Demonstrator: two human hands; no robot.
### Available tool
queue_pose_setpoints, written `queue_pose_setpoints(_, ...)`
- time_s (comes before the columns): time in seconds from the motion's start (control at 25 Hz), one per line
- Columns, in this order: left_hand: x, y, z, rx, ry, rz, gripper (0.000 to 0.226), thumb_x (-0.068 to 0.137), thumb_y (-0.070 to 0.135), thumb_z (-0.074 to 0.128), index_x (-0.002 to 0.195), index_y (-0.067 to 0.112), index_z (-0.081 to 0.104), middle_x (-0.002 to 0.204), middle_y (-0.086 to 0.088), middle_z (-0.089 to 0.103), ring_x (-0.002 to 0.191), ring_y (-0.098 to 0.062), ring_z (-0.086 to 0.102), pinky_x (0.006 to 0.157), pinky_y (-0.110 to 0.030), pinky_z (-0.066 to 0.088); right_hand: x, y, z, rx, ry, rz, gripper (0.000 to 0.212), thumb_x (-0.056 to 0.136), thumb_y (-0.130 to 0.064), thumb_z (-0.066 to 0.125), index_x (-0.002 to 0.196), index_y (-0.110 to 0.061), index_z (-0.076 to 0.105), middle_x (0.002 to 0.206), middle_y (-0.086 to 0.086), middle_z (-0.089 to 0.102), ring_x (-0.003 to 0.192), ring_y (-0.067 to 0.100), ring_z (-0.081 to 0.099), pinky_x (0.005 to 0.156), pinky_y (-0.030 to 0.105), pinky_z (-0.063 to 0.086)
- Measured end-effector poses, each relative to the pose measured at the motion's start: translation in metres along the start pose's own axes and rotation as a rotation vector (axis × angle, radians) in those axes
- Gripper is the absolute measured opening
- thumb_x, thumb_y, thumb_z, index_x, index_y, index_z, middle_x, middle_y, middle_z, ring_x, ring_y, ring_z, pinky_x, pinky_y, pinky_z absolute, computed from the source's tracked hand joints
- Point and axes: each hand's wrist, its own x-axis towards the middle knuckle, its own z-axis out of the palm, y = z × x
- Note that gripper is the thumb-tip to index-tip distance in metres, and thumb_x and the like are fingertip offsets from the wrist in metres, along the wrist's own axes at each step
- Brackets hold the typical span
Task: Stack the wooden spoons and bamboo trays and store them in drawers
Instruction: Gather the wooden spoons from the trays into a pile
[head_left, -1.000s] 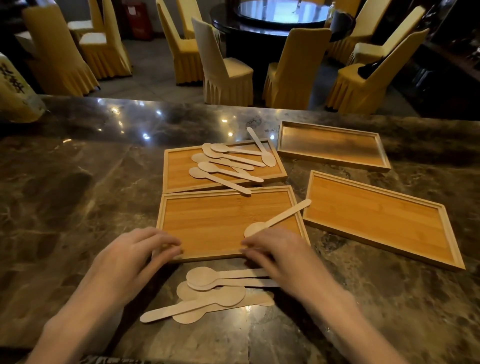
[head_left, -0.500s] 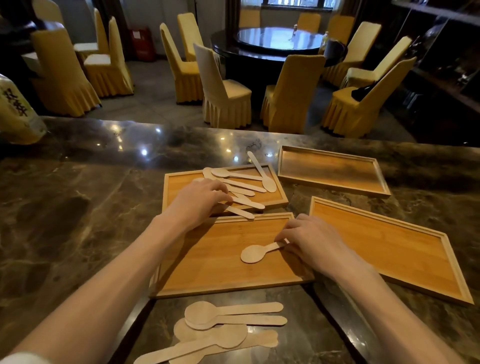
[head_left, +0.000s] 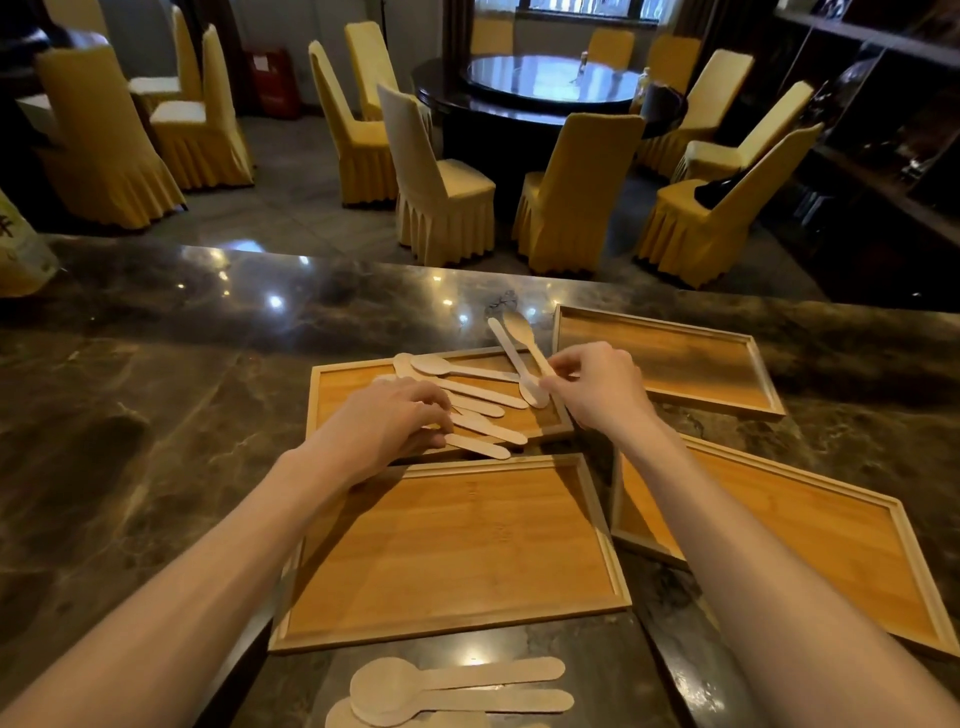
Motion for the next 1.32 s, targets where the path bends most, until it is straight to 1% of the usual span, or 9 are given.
queue_pose_setpoints(0.2,0.002,0.002,-0.001,-0.058,-0.022,-0.014,0.029,0.091,0.033,0.053,0.119,0.030,0.058,0.128,0.008,0.057,0.119,-0.013,0.049,0.096,-0.030,0.041,0.036,-0.011,0.032,-0.056,-0.073,0.105,0.024,0.083,-0.027,0.067,0.103,-0.015,0.069,0.085,0.000,0.065,0.073,0.013,0.061,0.063,0.029,0.055)
queue_pose_setpoints(0.32,0.002,0.003,-0.001,-0.052,-0.017,-0.027,0.027,0.091,0.035,0.051,0.117,0.030,0.057,0.123,0.007,0.060,0.113,-0.012,0.052,0.089,-0.027,0.043,0.042,-0.013,0.045,-0.085,-0.040,0.066,0.022,0.085,-0.026,0.065,0.102,-0.014,0.069,0.083,0.001,0.066,0.071,0.013,0.062,0.060,0.027,0.053)
queue_pose_setpoints(0.48,0.003,0.009,-0.005,-0.073,-0.002,-0.052,0.029,0.092,0.033,0.050,0.120,0.027,0.052,0.116,0.003,0.063,0.106,-0.014,0.055,0.084,-0.027,0.048,0.044,-0.023,0.048,-0.304,0.000,0.073,0.017,0.083,-0.027,0.067,0.096,-0.015,0.067,0.078,0.002,0.063,0.068,0.017,0.059,0.058,0.032,0.052)
queue_pose_setpoints(0.6,0.006,0.016,-0.007,-0.055,-0.005,-0.059,0.036,0.094,0.028,0.048,0.129,0.025,0.049,0.122,0.000,0.060,0.112,-0.016,0.053,0.089,-0.029,0.044,0.043,-0.031,0.047,-0.365,0.032,0.101,0.017,0.082,-0.024,0.068,0.094,-0.013,0.065,0.075,0.004,0.056,0.070,0.019,0.055,0.069,0.037,0.052)
queue_pose_setpoints(0.76,0.009,0.017,-0.009,-0.096,-0.078,-0.104,0.028,0.092,0.027,0.051,0.120,0.025,0.057,0.120,0.001,0.058,0.107,-0.014,0.053,0.085,-0.024,0.043,0.036,-0.036,0.048,-0.442,0.046,0.040,0.012,0.083,-0.021,0.066,0.091,-0.012,0.064,0.074,0.004,0.051,0.074,0.021,0.050,0.082,0.041,0.042)
queue_pose_setpoints(0.88,0.006,0.016,-0.019,-0.206,-0.100,-0.136,0.020,0.089,0.029,0.055,0.109,0.027,0.059,0.109,0.006,0.059,0.095,-0.009,0.053,0.075,-0.016,0.039,0.032,-0.037,0.045,-0.408,0.067,-0.003,0.012,0.085,-0.019,0.064,0.093,-0.010,0.065,0.077,0.004,0.053,0.078,0.021,0.053,0.079,0.039,0.043)
queue_pose_setpoints(1.08,-0.025,0.030,-0.054,-0.289,-0.068,-0.082,0.023,0.087,0.037,0.052,0.108,0.032,0.057,0.104,0.013,0.058,0.089,-0.001,0.053,0.075,-0.016,0.045,0.020,-0.040,0.030,-0.303,0.180,-0.140,0.014,0.087,-0.020,0.062,0.097,-0.010,0.065,0.090,0.006,0.064,0.083,0.021,0.059,0.076,0.038,0.049)
queue_pose_setpoints(1.2,-0.068,0.051,-0.072,-0.297,-0.099,-0.022,0.031,0.081,0.055,0.039,0.107,0.045,0.053,0.098,0.027,0.052,0.091,0.006,0.052,0.075,-0.014,0.046,0.005,-0.045,0.018,-0.223,0.124,-0.209,0.017,0.089,-0.027,0.058,0.099,-0.015,0.067,0.085,0.001,0.063,0.080,0.017,0.059,0.077,0.042,0.052)
queue_pose_setpoints(1.32,-0.112,0.074,-0.071,-0.301,-0.180,-0.010,0.036,0.079,0.063,0.029,0.108,0.051,0.047,0.095,0.037,0.046,0.094,0.013,0.048,0.076,-0.009,0.044,-0.030,-0.050,0.008,-0.139,0.052,-0.316,0.019,0.089,-0.028,0.057,0.102,-0.018,0.067,0.089,0.000,0.066,0.083,0.013,0.059,0.077,0.035,0.052)
